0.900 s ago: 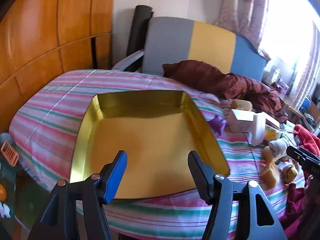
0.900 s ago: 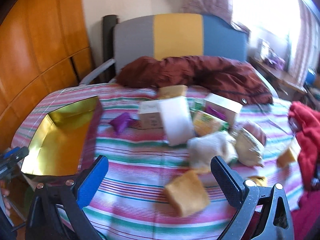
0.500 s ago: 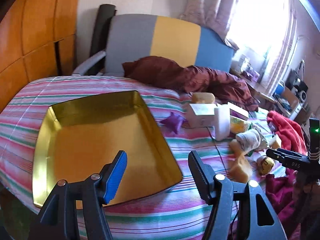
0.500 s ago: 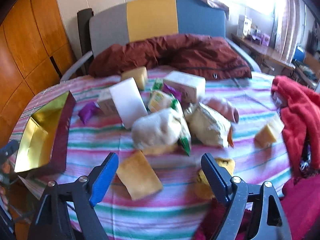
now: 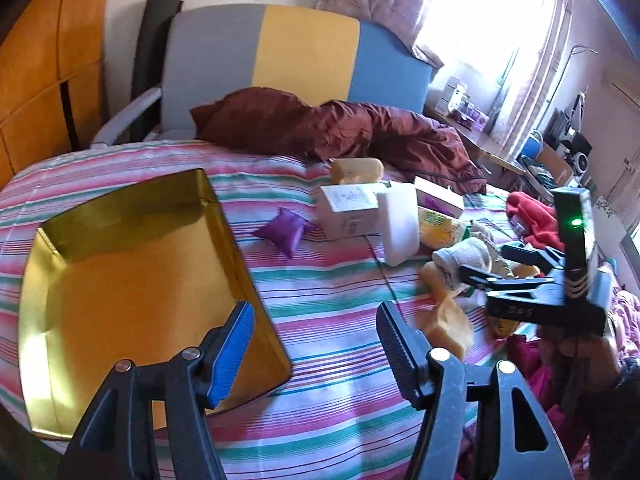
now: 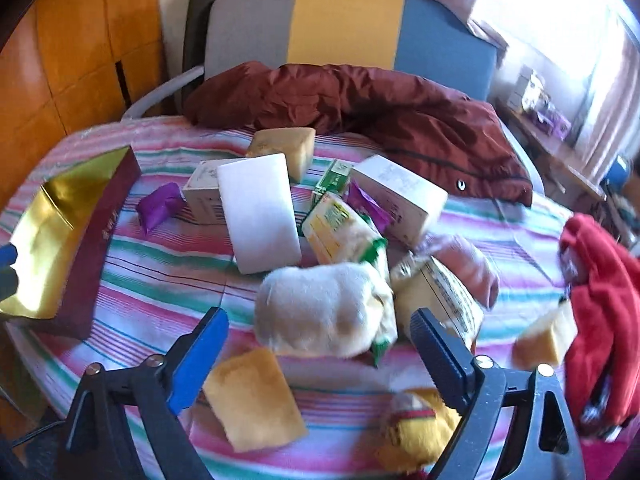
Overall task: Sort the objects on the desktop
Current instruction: 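Reach the right gripper to the white knit roll and close on it, then grasp the white foam block with the left gripper while the right holds the roll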
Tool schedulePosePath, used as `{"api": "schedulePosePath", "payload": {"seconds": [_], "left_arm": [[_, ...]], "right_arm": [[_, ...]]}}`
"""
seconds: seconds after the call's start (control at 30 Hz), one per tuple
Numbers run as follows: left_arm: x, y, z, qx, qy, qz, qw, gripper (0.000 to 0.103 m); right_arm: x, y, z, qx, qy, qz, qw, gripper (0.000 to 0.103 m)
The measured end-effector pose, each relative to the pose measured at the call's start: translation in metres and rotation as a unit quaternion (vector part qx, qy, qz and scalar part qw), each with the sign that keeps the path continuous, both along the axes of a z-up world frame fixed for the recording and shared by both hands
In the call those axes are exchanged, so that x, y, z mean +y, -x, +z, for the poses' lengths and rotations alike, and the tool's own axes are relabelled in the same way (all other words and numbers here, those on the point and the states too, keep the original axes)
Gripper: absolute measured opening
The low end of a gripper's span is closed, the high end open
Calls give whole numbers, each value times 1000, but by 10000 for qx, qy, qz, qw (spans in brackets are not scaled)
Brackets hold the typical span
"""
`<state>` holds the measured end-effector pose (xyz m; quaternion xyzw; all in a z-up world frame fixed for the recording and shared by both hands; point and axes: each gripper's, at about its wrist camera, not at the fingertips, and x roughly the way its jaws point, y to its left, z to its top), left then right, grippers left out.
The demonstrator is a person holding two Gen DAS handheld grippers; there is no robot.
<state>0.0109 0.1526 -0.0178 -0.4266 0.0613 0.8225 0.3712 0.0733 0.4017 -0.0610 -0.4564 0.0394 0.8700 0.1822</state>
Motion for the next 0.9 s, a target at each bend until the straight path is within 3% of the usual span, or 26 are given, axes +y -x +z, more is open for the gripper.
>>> {"api": "schedulePosePath", "payload": {"seconds": [0.07,0.2,0.3,0.47,0.63,0.9], "left_arm": [[10,1,-3,-9,45,-81,10000,64],[27,3,-8,-77,94,-254,9996,64],[41,8,-13,-268,27,-385,9989,64],[71,16,-17,-387,57,-518,9979,63],[109,21,-23,-346,155,-647,9972,63],[175,35,-40,-519,413,-483,9966,64]], "right_arm": [[3,6,-5,-114,-10,7,9999,92],[13,11,-17,-303,242,-18,9992,71],[13,9,-16,-235,258,25,9994,66],[26,-3,2,318,578,-225,9976,65],[53,-22,22,935,796,-894,9884,65],[65,-28,30,1123,850,-1107,9838,66]]}}
